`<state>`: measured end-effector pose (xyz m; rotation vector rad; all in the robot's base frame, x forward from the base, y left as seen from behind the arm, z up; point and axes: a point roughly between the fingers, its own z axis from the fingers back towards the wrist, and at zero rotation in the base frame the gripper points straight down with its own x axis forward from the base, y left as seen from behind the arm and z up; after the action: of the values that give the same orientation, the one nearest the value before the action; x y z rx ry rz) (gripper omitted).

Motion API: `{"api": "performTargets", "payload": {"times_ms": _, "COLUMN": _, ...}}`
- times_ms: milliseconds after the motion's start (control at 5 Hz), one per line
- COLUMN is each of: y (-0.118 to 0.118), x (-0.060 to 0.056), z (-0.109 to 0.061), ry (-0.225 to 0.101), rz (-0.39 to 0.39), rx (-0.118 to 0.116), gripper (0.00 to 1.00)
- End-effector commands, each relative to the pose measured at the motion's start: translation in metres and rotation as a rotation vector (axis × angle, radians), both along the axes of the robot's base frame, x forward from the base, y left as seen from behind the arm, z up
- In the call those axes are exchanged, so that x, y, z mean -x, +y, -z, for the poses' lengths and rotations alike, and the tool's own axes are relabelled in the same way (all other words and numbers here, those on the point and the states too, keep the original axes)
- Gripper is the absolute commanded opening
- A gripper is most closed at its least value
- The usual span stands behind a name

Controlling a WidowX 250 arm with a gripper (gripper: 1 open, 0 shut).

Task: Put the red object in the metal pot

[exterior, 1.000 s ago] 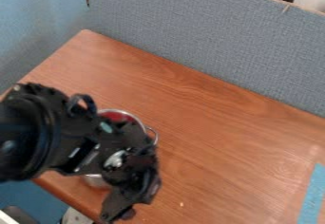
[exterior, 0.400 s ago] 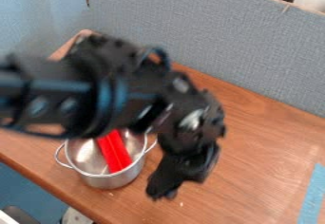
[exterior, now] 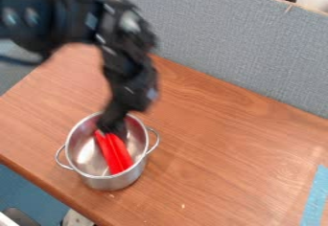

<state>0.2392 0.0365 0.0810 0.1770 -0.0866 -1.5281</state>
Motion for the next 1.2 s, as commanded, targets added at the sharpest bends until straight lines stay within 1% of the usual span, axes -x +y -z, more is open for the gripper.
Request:
{"api": "performTargets", "payload": {"times_ms": 0, "y": 0.010, "x": -0.011, "z": 0.000, "ry": -0.041, "rz": -0.166, "rx": 0.015, "gripper": 1.00}}
{"api": "performTargets", "payload": {"times_ms": 200, "y": -0.009, "x": -0.006, "z": 0.005, "ry": -0.045, "rz": -0.220, "rx": 0.040, "gripper": 1.00}}
{"api": "performTargets", "payload": {"times_ms": 400, "y": 0.017, "x": -0.011, "z": 0.013, "ry": -0.068, "rz": -0.333, "rx": 0.074, "gripper": 1.00}}
{"api": "performTargets", "payload": {"times_ms": 600, "y": 0.039, "x": -0.012, "z": 0.025, "ry": -0.087, "rz": -0.385, "rx": 0.119, "gripper": 1.00}}
{"api": "performTargets", "payload": {"times_ms": 800, "y": 0.057, "x": -0.006, "z": 0.039, "ry": -0.071, "rz": -0.380, "rx": 0.155, "gripper": 1.00}}
{"api": "performTargets", "payload": {"times_ms": 1000, "y": 0.070, "x": 0.000, "z": 0.018, "ry": -0.069, "rz": -0.473, "rx": 0.161, "gripper": 1.00}}
